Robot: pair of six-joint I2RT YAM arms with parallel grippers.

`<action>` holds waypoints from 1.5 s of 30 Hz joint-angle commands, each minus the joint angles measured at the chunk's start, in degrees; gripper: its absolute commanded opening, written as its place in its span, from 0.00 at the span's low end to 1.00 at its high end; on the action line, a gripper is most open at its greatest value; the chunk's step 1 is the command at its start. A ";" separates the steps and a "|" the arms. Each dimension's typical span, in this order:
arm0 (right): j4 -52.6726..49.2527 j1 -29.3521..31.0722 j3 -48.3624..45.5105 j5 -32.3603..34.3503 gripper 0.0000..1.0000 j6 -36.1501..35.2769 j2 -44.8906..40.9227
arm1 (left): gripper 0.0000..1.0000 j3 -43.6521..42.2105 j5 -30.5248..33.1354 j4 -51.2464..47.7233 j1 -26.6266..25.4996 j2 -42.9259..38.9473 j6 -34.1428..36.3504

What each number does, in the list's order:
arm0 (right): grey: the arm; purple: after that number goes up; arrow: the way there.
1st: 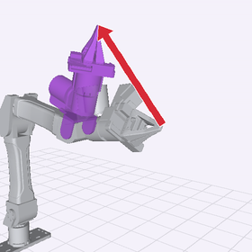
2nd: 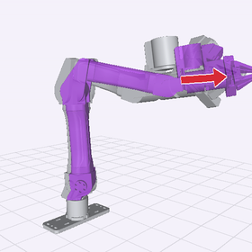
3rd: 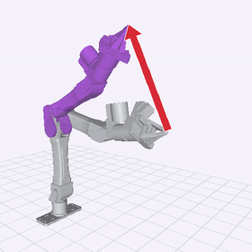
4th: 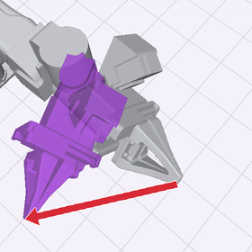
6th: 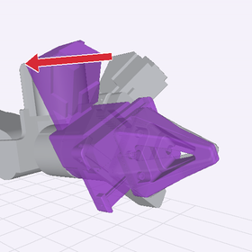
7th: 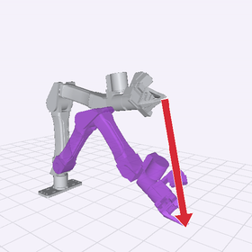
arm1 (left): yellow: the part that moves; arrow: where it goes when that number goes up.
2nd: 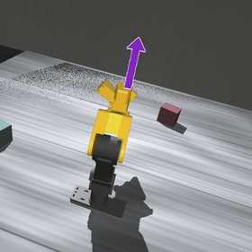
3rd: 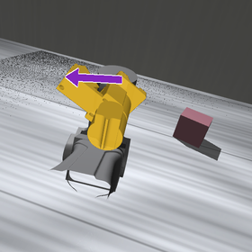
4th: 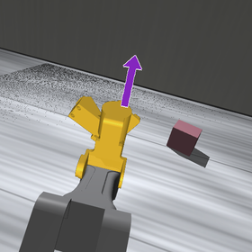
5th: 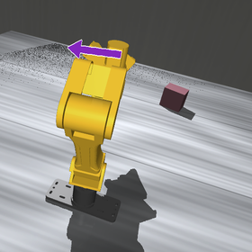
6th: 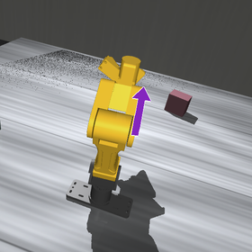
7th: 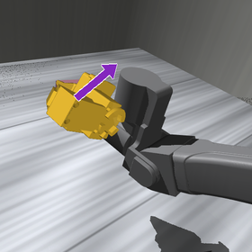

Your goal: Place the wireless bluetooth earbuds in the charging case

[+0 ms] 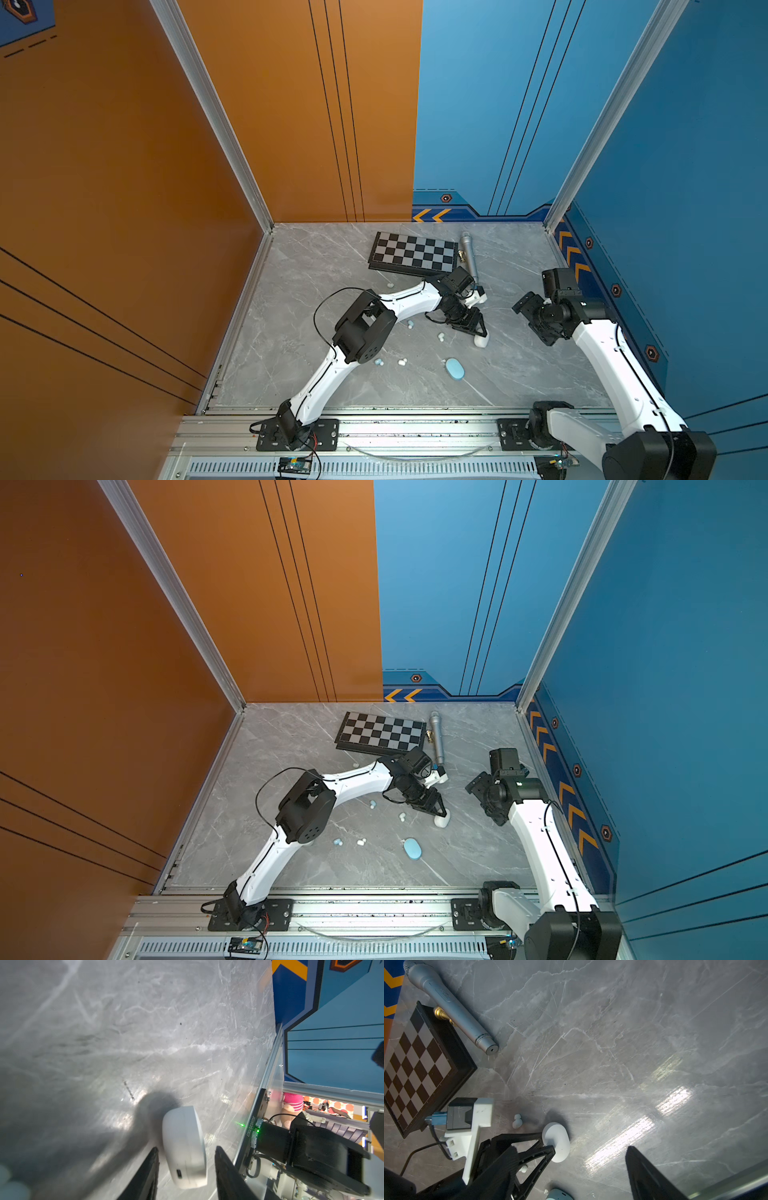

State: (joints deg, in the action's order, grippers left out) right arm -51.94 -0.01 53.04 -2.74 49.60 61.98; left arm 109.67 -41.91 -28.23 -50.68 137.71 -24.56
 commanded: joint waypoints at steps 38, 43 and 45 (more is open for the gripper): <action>0.43 12.81 4.92 -6.48 0.80 -3.28 26.44 | 0.79 -48.34 40.43 25.59 -12.88 -55.67 33.62; 2.36 14.36 3.70 -5.42 0.78 0.80 27.27 | 0.80 -50.25 41.16 26.47 -11.66 -58.97 32.31; 2.72 15.04 3.34 -4.95 0.78 1.75 27.92 | 0.80 -52.41 41.52 26.31 -11.45 -59.87 32.25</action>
State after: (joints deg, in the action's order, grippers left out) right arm -50.52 14.09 57.39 -8.88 47.48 88.51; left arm 59.42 0.32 -4.32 -62.94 79.33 8.10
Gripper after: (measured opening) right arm 0.777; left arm 0.797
